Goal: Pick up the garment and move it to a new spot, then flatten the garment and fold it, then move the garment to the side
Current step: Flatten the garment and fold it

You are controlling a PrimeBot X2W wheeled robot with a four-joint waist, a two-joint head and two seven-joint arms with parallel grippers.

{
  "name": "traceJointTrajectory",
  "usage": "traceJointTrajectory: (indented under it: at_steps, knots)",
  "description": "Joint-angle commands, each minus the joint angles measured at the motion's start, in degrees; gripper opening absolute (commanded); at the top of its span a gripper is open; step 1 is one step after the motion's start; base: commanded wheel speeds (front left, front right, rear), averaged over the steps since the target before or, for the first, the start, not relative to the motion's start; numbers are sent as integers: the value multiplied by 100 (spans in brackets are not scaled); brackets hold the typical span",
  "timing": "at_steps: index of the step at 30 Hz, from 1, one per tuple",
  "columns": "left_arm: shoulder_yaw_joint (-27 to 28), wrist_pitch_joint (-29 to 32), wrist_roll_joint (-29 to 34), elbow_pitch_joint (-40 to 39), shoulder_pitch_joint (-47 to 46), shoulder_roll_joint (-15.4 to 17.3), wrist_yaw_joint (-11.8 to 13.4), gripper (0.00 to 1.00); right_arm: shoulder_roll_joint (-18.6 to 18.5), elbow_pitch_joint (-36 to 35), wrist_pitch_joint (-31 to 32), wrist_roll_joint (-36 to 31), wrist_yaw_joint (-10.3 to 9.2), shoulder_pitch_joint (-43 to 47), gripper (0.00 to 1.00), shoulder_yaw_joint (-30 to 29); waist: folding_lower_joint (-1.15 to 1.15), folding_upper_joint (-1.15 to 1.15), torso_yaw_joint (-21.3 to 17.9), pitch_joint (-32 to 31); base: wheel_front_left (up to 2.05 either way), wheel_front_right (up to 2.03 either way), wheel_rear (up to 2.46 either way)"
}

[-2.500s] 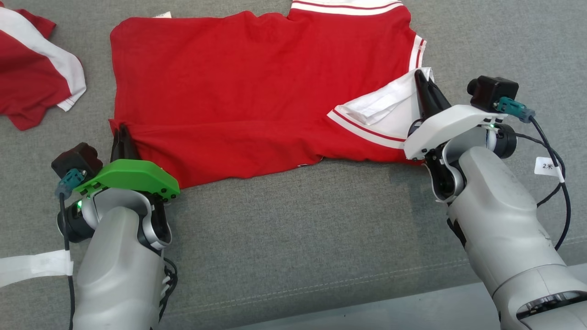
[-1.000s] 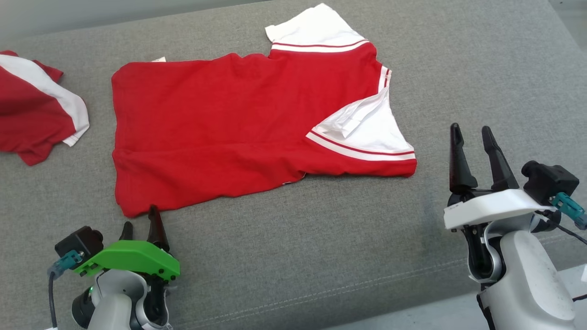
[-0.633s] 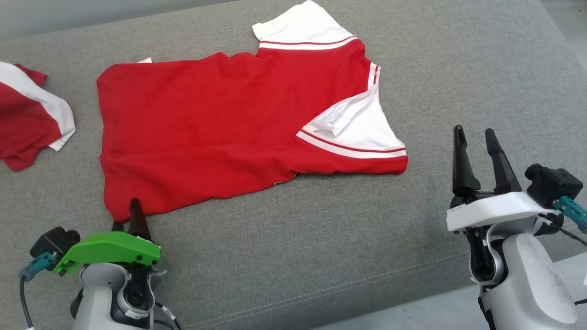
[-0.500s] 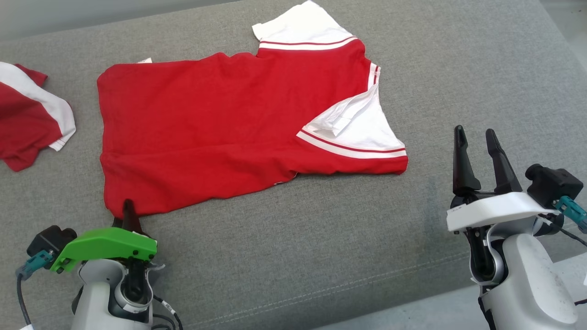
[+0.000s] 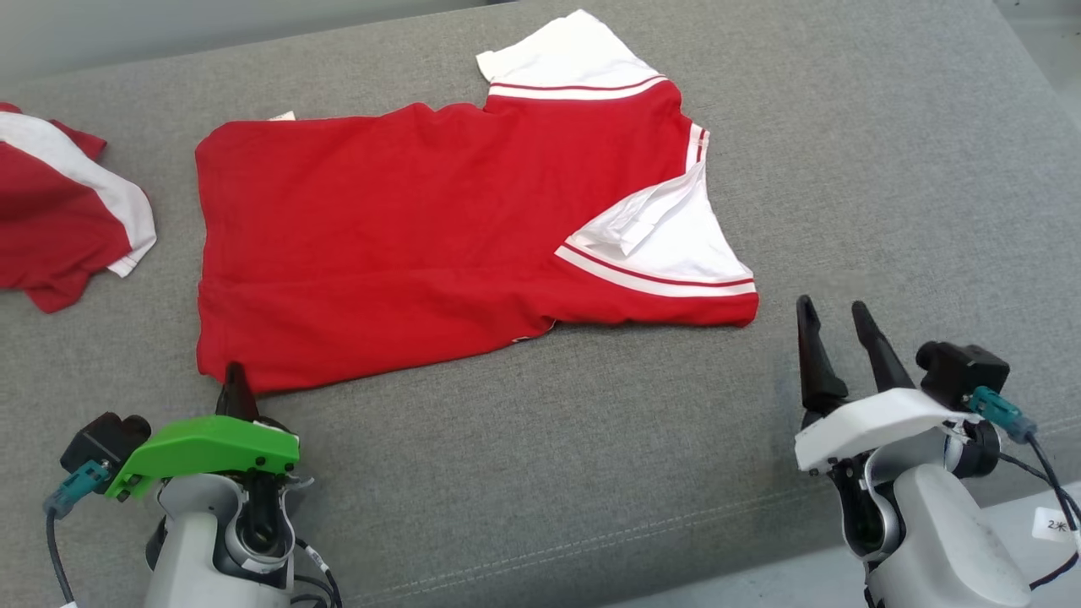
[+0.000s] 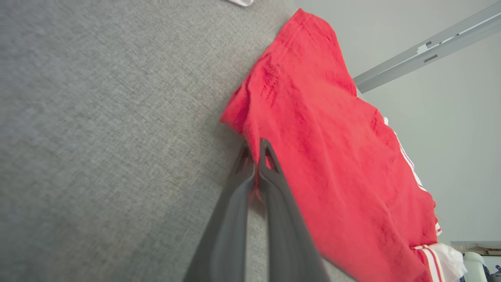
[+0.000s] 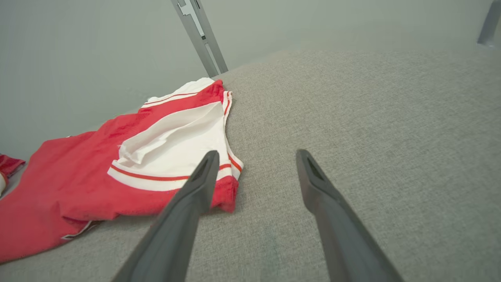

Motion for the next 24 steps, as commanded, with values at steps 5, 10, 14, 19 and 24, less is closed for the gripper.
traceJointTrajectory:
  at_steps: [5, 10, 14, 19, 24]
  knots:
    - [-53, -84, 70, -106, 175, 26, 0, 0, -35, 784, 167, 249, -4, -284, 100, 223, 0, 0, 186, -34, 0, 0, 0]
    - [-184, -17, 140, -181, 203, 26, 30, 0, -25, 1497, 347, 616, -4, -723, 100, 423, 0, 0, 317, 9, 0, 0, 0]
    - [-262, -8, 173, -235, 163, 26, 55, 0, -24, 1927, 435, 745, -3, -1042, 100, 555, 0, 0, 390, 57, 0, 0, 0]
    - [-406, -25, 145, -296, 86, 26, 63, 0, -25, 2619, 685, 880, -4, -1518, 97, 772, 0, 0, 480, 132, 0, 0, 0]
    - [-473, -67, 125, -318, 63, 26, 70, 0, -19, 3044, 730, 969, -4, -1832, 7, 968, 0, 0, 518, 153, 0, 0, 0]
